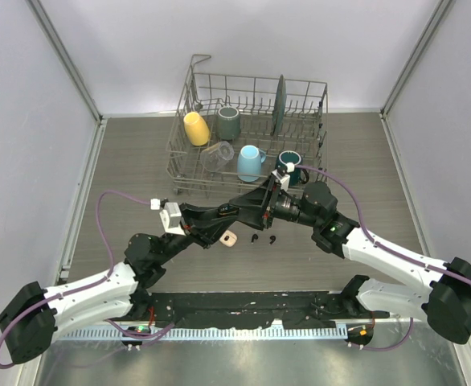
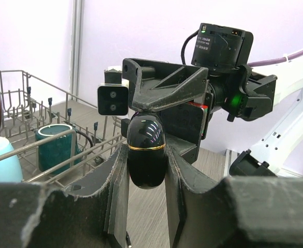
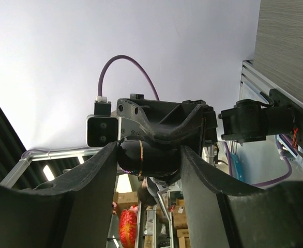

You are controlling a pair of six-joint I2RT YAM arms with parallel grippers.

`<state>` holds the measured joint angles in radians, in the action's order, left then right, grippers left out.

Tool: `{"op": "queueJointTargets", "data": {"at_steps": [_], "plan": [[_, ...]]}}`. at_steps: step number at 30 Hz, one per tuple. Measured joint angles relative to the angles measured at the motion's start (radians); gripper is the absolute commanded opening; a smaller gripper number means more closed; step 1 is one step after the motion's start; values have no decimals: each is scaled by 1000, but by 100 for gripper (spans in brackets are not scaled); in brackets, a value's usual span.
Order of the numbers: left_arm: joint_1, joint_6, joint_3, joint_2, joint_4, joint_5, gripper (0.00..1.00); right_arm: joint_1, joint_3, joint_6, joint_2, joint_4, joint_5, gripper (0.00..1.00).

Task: Insert the wireless bluetooth earbuds into the charging case
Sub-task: Pick up the charging case at the center of the board.

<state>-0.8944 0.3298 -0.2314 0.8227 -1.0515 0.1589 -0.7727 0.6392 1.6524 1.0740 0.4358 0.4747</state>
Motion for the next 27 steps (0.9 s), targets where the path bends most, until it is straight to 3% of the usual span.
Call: {"op": "queueJointTargets", "data": {"at_steps": [9,18,21,27], "plan": [[6,12,0,14,-34,38,32,0,0,0,4,19,19,1],[7,32,0,-3,-29,66,46,0,0,-1,11,31,32,1],[7,34,0,-10,-28,74,44,0,0,0,15,35,36,1],[13,34,0,-14,-20,77,24,0,0,0,18,40,51,1]]}}
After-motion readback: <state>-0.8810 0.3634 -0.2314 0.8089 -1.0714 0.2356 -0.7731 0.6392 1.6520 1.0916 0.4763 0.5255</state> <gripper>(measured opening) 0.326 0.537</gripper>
